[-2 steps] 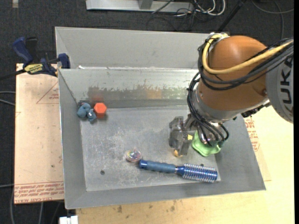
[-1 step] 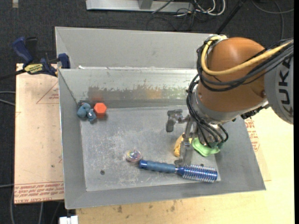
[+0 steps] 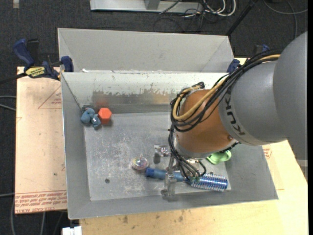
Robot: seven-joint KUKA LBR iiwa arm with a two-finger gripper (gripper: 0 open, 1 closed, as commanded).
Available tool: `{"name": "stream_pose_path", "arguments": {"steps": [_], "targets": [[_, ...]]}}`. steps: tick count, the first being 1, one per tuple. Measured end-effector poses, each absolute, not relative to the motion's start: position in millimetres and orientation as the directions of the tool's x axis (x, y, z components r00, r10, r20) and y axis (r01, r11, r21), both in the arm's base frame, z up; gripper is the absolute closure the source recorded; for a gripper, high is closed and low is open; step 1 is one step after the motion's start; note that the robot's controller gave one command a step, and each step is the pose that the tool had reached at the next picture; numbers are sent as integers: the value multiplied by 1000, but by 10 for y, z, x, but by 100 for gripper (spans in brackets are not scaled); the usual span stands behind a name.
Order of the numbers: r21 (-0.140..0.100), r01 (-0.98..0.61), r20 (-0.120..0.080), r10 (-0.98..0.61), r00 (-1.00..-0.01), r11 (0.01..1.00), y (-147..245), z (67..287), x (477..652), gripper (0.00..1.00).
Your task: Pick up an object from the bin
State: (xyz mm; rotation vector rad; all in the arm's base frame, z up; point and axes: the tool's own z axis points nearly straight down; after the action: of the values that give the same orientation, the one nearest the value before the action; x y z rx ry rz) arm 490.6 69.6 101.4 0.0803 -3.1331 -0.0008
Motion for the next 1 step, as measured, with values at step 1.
{"name": "stream_pose_path", "arguments": {"steps": [1], "targets": [[1, 170, 0, 170, -985, 985, 733, 690, 5112, 0]]}}
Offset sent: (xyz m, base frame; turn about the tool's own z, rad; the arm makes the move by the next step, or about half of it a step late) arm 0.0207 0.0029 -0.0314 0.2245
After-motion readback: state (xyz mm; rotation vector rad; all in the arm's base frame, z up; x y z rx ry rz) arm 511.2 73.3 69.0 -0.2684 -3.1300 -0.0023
